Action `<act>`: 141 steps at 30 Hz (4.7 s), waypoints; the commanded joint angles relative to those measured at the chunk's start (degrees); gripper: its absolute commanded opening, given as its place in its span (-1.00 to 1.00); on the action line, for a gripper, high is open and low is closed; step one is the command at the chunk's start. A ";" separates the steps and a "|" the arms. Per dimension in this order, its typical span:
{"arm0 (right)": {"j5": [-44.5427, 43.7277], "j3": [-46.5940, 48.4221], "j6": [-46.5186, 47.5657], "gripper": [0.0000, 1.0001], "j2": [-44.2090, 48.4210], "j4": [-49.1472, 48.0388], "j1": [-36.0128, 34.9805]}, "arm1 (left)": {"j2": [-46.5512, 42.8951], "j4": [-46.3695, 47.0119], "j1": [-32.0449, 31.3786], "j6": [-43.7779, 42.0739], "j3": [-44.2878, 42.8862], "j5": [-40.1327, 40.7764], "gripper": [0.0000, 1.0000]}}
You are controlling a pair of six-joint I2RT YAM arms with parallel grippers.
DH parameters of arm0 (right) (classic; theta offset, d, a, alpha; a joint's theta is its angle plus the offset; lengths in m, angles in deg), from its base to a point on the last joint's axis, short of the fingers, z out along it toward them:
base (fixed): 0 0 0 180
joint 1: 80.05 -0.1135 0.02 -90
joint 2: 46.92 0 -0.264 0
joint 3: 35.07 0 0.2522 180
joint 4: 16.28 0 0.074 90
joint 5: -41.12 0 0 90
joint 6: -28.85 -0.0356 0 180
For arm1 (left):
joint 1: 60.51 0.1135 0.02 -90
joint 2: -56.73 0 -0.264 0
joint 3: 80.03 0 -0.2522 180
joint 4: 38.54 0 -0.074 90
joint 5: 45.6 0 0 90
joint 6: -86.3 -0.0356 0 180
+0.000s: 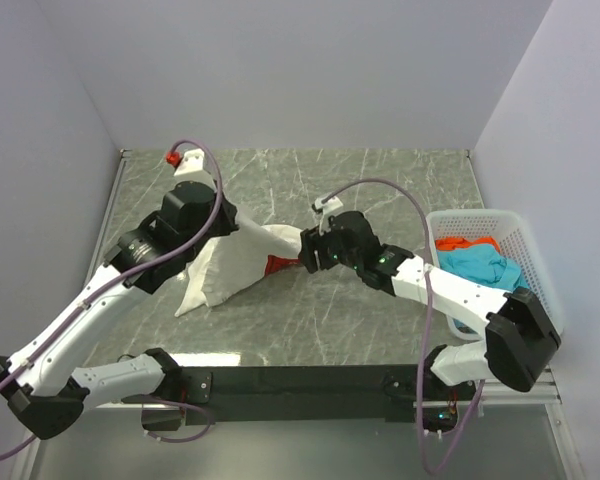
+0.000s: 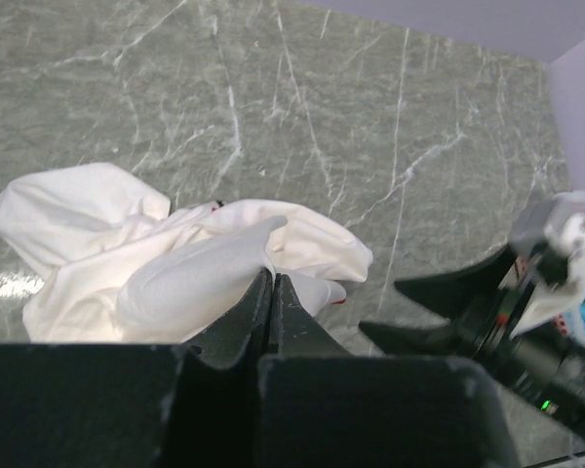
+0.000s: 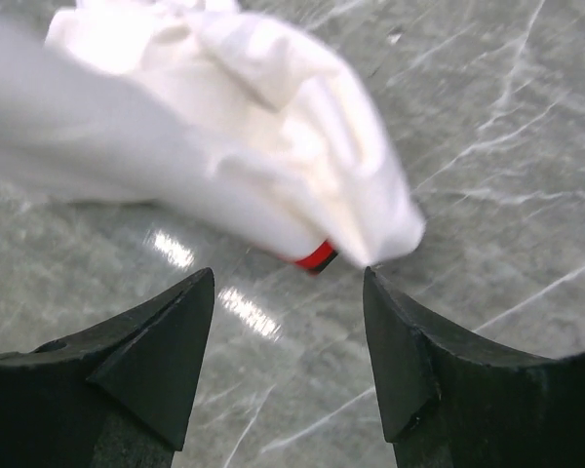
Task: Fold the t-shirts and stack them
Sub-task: Flatten the tshirt out
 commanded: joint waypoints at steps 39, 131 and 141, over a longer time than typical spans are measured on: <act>-9.92 45.05 -3.23 -1.00 2.18 18.95 16.19 | 24.25 4.51 25.79 -23.05 -53.06 -15.43 -0.99; 10.82 -6.65 -11.06 0.18 -10.98 11.91 30.17 | -38.42 21.13 28.08 -10.83 42.40 -1.20 -0.99; 11.79 -7.00 -9.91 -0.27 -9.67 11.74 30.08 | -37.81 21.04 28.08 -10.83 42.31 -1.46 -0.99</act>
